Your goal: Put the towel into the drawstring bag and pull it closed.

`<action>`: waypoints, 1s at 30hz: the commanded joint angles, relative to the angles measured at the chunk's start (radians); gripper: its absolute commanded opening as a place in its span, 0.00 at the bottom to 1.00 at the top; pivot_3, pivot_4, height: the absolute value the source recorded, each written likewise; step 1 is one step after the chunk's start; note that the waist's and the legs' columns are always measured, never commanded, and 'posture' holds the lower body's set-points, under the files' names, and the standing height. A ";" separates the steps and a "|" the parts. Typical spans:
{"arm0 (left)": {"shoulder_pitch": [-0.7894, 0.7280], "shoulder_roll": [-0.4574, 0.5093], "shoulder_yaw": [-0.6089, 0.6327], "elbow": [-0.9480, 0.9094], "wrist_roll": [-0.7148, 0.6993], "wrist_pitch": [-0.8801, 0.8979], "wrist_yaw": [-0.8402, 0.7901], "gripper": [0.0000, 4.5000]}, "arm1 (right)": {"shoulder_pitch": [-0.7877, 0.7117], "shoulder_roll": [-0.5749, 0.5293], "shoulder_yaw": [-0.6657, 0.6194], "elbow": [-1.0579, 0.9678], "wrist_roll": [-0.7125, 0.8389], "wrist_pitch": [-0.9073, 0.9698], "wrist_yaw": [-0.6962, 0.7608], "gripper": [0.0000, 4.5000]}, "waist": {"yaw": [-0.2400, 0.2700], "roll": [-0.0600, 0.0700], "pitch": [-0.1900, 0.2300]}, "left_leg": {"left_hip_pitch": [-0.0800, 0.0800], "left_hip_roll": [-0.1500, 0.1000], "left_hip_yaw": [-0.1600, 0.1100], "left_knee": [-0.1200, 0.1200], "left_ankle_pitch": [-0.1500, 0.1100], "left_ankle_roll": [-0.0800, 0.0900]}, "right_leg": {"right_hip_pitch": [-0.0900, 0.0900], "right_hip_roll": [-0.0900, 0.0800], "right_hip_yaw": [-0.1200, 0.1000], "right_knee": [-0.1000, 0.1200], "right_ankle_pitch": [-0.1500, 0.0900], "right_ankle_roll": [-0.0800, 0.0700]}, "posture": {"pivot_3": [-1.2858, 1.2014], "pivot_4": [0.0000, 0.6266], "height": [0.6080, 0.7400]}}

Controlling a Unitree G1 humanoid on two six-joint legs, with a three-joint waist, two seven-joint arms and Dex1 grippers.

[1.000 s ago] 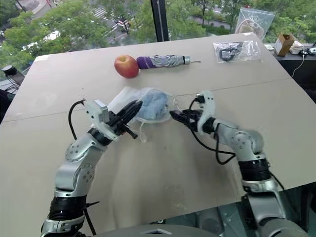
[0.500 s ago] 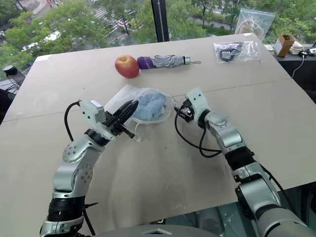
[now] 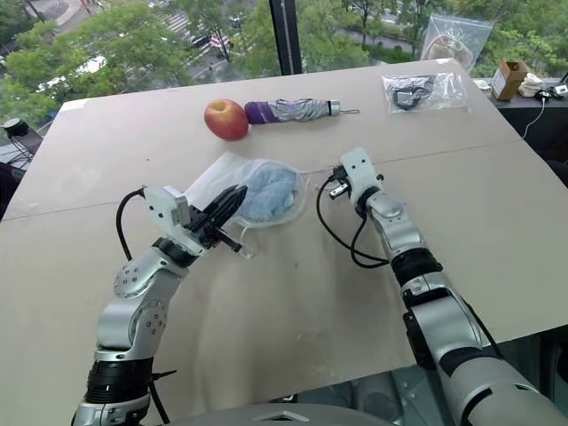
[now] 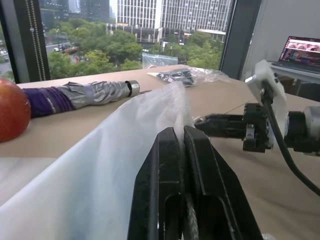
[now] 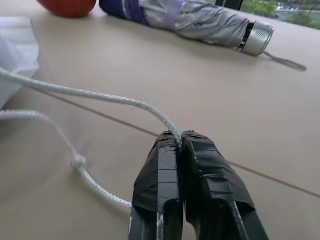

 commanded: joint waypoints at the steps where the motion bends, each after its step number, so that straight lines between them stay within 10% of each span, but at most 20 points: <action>1: -0.008 0.018 0.014 0.013 0.024 0.001 0.011 0.00 | -0.037 0.008 -0.065 -0.011 -0.005 -0.080 -0.061 0.01 | 0.000 0.000 0.000 | 0.000 0.000 0.000 0.000 0.000 0.000 | 0.000 0.000 0.000 0.000 0.000 0.000 | 0.52 0.24 1.00; 6: -0.005 0.038 0.019 0.024 0.022 0.004 -0.005 0.00 | -0.037 0.037 -0.096 -0.044 -0.007 -0.153 -0.068 0.01 | -0.002 0.000 0.000 | 0.000 0.000 0.000 0.000 0.000 0.000 | 0.000 0.000 0.000 0.000 0.000 0.000 | 0.52 0.24 1.00; 16: -0.004 0.067 0.150 -0.052 -0.121 0.073 0.006 0.98 | 0.000 0.072 -0.074 -0.113 -0.031 -0.147 -0.028 0.00 | -0.002 0.000 0.000 | 0.000 0.000 -0.001 0.000 0.000 0.000 | 0.000 0.000 0.000 0.000 0.000 0.000 | 0.52 0.24 1.00; 23: 0.169 0.173 0.233 -0.216 -0.384 0.268 -0.089 0.99 | 0.023 0.082 -0.083 -0.130 -0.029 -0.134 -0.029 0.00 | -0.005 0.001 0.000 | 0.000 0.001 0.000 0.000 0.000 0.000 | -0.001 0.000 0.001 0.000 0.000 0.000 | 0.52 0.24 1.00; 30: 0.314 0.273 0.152 -0.216 -0.231 0.231 -0.180 0.99 | 0.025 0.092 -0.083 -0.132 -0.031 -0.129 -0.030 0.00 | -0.001 0.001 0.001 | 0.000 0.001 0.000 -0.001 0.000 -0.001 | -0.001 0.001 0.001 0.000 0.001 -0.001 | 0.52 0.24 1.00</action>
